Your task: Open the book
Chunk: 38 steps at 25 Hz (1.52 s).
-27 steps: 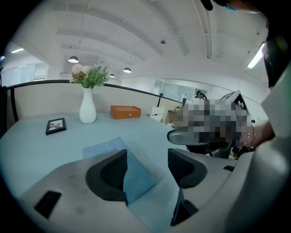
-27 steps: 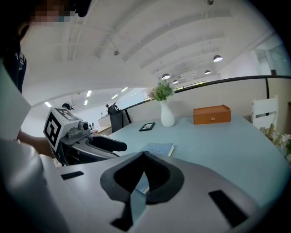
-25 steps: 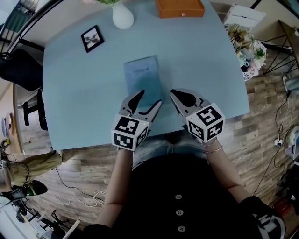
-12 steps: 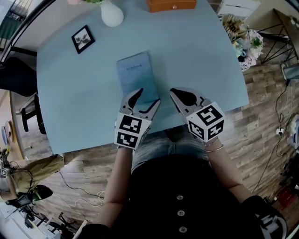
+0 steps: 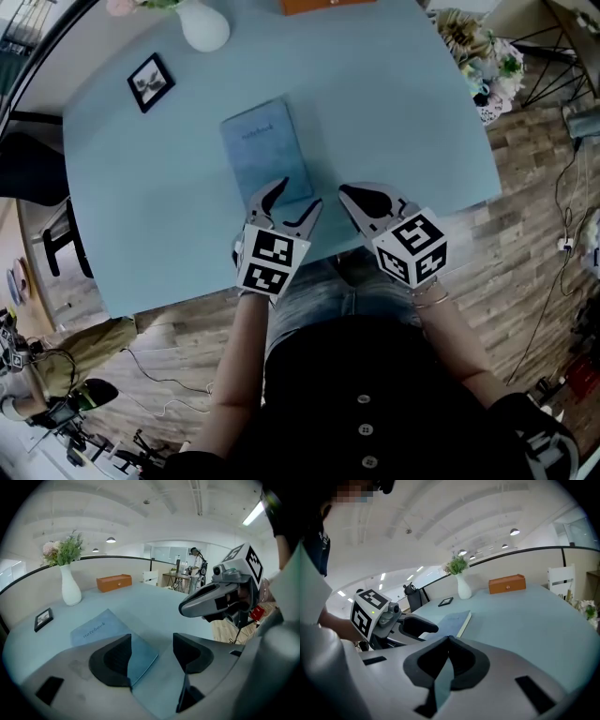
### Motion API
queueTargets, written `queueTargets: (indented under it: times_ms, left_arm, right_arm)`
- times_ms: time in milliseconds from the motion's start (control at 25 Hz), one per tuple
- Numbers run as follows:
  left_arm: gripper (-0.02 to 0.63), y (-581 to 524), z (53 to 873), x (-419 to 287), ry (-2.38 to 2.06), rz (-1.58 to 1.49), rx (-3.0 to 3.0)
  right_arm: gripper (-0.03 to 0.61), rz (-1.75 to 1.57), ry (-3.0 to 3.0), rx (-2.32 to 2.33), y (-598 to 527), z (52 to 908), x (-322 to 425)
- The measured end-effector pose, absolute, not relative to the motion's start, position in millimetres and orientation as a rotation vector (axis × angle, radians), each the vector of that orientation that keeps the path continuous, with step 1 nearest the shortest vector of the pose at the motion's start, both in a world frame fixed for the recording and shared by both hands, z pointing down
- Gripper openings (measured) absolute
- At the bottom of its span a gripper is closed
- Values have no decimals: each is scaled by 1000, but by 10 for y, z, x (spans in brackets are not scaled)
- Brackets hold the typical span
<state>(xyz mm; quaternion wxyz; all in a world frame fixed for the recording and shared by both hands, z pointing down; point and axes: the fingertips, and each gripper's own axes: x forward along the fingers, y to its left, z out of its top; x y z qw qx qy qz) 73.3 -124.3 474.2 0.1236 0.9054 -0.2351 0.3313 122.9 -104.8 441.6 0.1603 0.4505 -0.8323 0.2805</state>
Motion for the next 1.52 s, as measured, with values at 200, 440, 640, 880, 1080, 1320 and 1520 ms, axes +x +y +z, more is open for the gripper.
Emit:
queueTargets:
  times_ms: [200,440,640,880,1080,1320,1520]
  left_arm:
    - [269,-1229,4890,780,-677,1006,2648]
    - [226,-1220,5031,818,-654,1086,2644]
    - [210,-1199,5095,834,-637,1161,2665]
    - [166,-1168,5187,784,-637,1283,2681]
    - [143,-1183,5203,786,-640,1341,2703]
    - [133,-1199,5230,819,-622,1400,2724]
    - [123,-1197,5270,820,-626,1410,2718]
  right_arm:
    - [3,822,-2357,1313,-1029,4480,1280]
    - [3,848,-2335,1344,-1017,4561,1330]
    - [3,868,-2314,1365,-987,4614,1368]
    - [3,890,-2310,1369,-987,4663,1358]
    - [3,900,-2310,1375,-993,4678,1358]
    - [3,911,-2300,1389,-1001,4708,1388]
    - [3,917,-2298,1396,-1004,4725,1392]
